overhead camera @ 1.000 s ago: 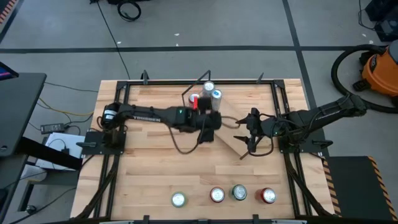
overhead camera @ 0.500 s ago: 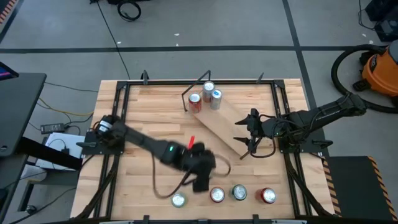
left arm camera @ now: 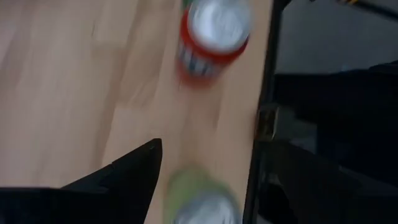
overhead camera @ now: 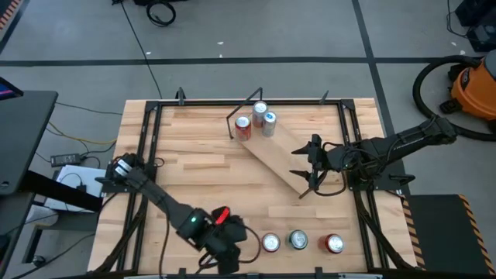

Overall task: Place canned beverage on shelf
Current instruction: Put the light green soda can on the shelf

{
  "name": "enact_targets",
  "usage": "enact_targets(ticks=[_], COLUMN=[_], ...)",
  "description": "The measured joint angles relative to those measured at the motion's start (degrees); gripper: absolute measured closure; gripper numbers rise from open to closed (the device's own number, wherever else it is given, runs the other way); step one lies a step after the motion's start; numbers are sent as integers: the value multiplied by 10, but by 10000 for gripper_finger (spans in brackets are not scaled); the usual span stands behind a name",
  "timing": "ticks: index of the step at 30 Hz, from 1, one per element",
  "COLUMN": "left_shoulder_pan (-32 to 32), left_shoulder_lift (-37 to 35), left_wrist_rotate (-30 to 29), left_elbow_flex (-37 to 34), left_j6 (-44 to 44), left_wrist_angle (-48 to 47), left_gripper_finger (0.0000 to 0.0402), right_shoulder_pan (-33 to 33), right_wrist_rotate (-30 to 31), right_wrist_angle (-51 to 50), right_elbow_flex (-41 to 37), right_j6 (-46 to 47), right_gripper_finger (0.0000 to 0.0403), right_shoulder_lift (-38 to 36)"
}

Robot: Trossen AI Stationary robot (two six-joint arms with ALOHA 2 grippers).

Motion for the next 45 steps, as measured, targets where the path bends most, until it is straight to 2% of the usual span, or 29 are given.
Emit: enact_targets(ticks=[7,11,15,22,29,38,45], left_shoulder_pan=[-32,-49,-73,-93,-87,-65,-38], left_shoulder_lift=[1,1,1,12,51,63,81], left_wrist_rotate=[-1,6,50,40,44,43,41], left_elbow_flex=[0,0,0,0,0,0,0], left_j6=[-104,-127,-161,-233,-229,-193,-155], left_wrist_angle=[-120,-117,-122,-157,-156,-115,-114], left_gripper_finger=[90,98,104,104,86,8,5], right_shoulder_pan=[-2,-9,-16,-20,-20,-20,-20], right_wrist_rotate=[5,5,5,5,4,3,3], right_wrist_angle=[26,49,56,65,68,73,73], right_elbow_flex=[0,0,0,0,0,0,0], right_j6=[-38,-59,-70,-72,-72,-72,-72], right_gripper_finger=[80,80,80,80,80,80,80], right_shoulder_lift=[0,0,0,0,0,0,0])
